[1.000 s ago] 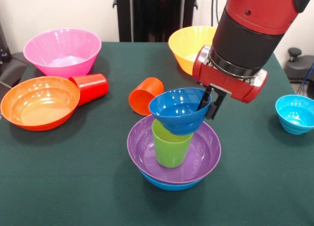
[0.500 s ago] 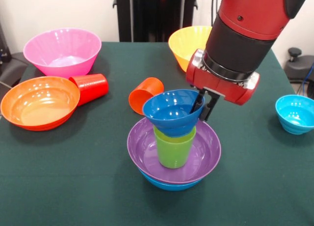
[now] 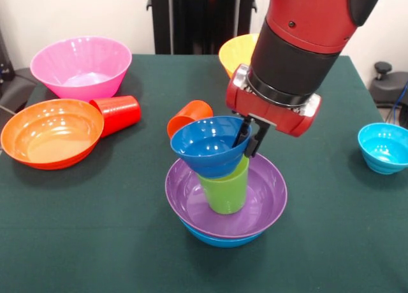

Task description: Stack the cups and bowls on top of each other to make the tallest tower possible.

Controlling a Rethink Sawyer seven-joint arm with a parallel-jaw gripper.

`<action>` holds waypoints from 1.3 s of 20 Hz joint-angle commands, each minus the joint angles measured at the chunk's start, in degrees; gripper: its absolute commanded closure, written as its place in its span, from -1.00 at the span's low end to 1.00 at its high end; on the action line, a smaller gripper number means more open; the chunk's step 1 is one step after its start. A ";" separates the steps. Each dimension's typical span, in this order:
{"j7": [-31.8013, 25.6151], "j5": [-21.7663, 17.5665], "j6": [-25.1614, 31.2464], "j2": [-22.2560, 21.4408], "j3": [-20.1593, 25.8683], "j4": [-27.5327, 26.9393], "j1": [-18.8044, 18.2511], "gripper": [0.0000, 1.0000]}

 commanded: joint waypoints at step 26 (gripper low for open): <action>-13.92 -2.84 -0.03 0.25 7.64 1.98 0.05 1.00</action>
